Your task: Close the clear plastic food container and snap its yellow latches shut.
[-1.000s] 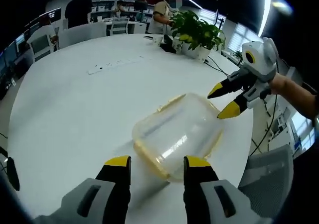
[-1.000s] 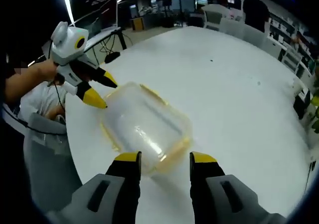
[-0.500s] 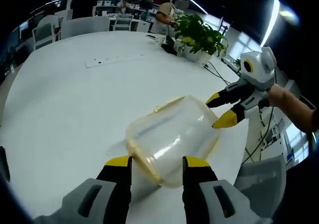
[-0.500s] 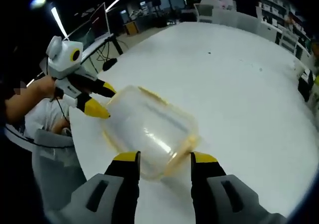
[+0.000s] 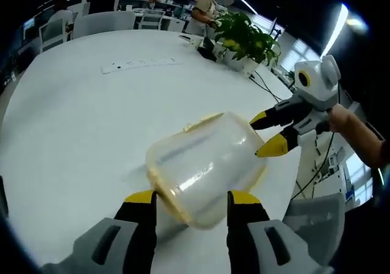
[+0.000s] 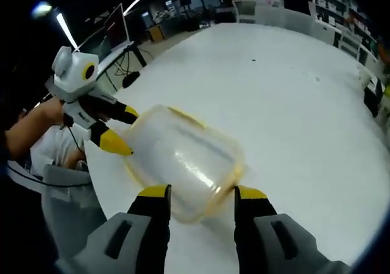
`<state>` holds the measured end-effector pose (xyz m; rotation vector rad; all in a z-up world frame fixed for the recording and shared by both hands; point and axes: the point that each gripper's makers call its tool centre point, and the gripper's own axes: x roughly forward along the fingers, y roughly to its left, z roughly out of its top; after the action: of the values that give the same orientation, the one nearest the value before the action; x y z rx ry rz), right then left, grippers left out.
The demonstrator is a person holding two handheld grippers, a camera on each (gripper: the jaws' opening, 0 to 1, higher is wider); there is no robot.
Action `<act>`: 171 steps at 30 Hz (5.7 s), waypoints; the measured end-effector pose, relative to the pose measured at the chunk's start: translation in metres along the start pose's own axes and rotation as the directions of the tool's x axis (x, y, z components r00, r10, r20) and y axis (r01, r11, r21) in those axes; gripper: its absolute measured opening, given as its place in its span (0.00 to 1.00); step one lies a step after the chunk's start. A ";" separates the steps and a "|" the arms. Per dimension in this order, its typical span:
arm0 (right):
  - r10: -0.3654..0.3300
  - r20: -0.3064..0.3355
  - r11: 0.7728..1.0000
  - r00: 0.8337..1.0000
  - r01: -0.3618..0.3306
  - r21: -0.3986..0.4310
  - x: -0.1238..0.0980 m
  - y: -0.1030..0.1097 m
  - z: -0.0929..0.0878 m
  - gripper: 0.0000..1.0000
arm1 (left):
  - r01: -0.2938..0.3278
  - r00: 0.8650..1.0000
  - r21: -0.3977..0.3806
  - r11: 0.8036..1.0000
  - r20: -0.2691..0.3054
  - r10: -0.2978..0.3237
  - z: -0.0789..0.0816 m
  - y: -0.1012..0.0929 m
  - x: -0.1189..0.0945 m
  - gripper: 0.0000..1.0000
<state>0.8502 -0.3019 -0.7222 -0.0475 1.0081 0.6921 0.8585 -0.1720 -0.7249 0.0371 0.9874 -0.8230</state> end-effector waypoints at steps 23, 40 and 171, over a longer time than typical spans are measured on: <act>-0.023 0.028 0.998 0.999 0.021 0.053 -0.001 0.000 0.000 0.36 | -0.018 0.999 -0.047 0.999 0.030 0.020 0.002 -0.004 0.004 0.35; -0.012 0.022 0.999 1.000 0.011 0.046 -0.001 -0.001 0.000 0.37 | -0.033 0.999 -0.026 0.999 0.013 0.034 0.002 -0.002 0.001 0.37; 0.208 -0.339 0.750 0.918 -0.372 -0.547 0.049 0.036 0.056 0.40 | 0.007 1.000 0.835 0.550 -0.006 -0.004 0.003 -0.075 0.023 0.26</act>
<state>0.8898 -0.2287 -0.7202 -0.5667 1.0146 1.3149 0.8204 -0.2399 -0.7160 0.8798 0.5016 -1.2470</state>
